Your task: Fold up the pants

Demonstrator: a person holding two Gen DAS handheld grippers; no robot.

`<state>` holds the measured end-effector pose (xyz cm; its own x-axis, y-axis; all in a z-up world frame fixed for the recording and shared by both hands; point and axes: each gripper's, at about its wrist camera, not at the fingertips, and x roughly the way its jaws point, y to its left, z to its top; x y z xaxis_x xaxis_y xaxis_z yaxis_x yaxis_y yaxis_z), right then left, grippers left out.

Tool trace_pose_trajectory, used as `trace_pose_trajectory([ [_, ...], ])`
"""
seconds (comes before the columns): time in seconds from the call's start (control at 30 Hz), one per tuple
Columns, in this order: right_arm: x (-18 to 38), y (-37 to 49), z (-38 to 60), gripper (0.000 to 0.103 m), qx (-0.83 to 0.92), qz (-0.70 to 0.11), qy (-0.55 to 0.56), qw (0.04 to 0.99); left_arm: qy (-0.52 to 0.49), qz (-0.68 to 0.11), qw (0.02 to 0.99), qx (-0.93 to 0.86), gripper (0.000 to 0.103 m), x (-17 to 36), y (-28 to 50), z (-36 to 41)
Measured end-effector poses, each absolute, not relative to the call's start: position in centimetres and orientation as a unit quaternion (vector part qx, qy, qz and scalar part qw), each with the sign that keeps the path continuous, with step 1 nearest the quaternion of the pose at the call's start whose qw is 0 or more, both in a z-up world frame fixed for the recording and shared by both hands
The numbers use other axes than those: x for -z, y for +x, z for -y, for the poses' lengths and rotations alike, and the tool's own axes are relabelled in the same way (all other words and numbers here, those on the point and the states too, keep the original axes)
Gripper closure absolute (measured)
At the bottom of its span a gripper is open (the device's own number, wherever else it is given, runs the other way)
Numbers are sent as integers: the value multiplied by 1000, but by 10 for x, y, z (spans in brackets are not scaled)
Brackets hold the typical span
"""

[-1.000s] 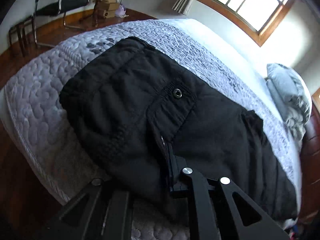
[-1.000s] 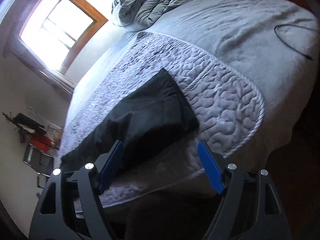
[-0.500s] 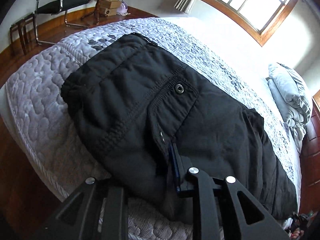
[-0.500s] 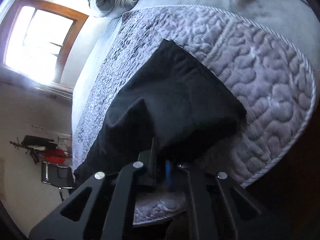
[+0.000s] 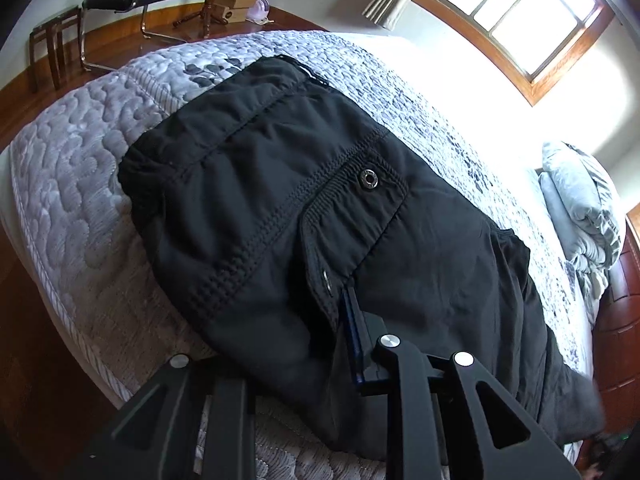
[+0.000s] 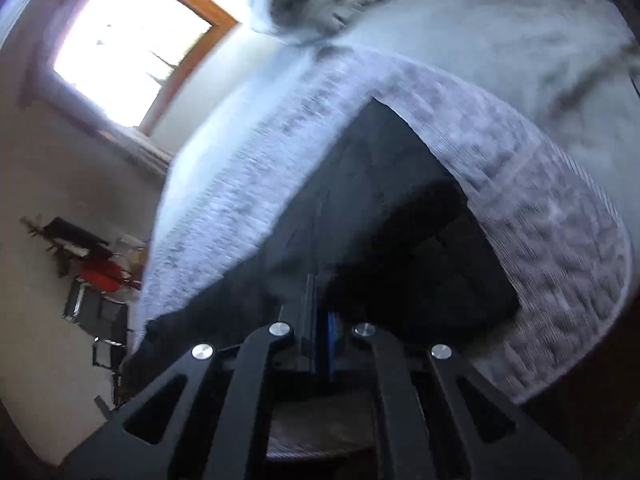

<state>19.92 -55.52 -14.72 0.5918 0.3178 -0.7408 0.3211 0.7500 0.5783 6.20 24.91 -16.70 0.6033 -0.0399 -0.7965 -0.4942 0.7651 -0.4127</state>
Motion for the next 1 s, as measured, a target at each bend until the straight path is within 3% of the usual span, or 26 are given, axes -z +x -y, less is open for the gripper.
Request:
trace_pose_trajectory([
  [0.07, 189, 194, 563, 92, 35, -496, 350, 793, -307, -428, 839, -138, 80, 167, 64, -248],
  [0.13, 201, 187, 564, 89, 26, -485, 366, 794, -306, -430, 837, -143, 80, 165, 65, -246],
  [0.17, 198, 185, 563, 81, 25, -477, 368, 798, -304, -431, 837, -145, 79, 165, 65, -246],
  [0.2, 192, 184, 562, 64, 23, -473, 362, 803, -302, -433, 836, -146, 78, 164, 66, -245],
  [0.27, 176, 179, 558, 42, 26, -464, 334, 820, -301, -437, 835, -145, 66, 162, 67, -243],
  [0.4, 163, 167, 574, 36, 28, -451, 337, 826, -293, -454, 829, -143, 35, 153, 65, -234],
  [0.43, 161, 161, 581, 34, 23, -441, 363, 821, -291, -458, 827, -145, 19, 151, 63, -232],
  [0.47, 167, 156, 586, 32, 19, -435, 385, 813, -290, -461, 825, -149, 14, 148, 61, -229],
  [0.8, 196, 132, 600, 32, 24, -431, 464, 773, -409, -457, 777, -140, 11, 160, 18, -243],
  [1.0, 215, 136, 599, 32, 25, -436, 481, 760, -419, -452, 776, -135, 12, 166, 29, -252],
])
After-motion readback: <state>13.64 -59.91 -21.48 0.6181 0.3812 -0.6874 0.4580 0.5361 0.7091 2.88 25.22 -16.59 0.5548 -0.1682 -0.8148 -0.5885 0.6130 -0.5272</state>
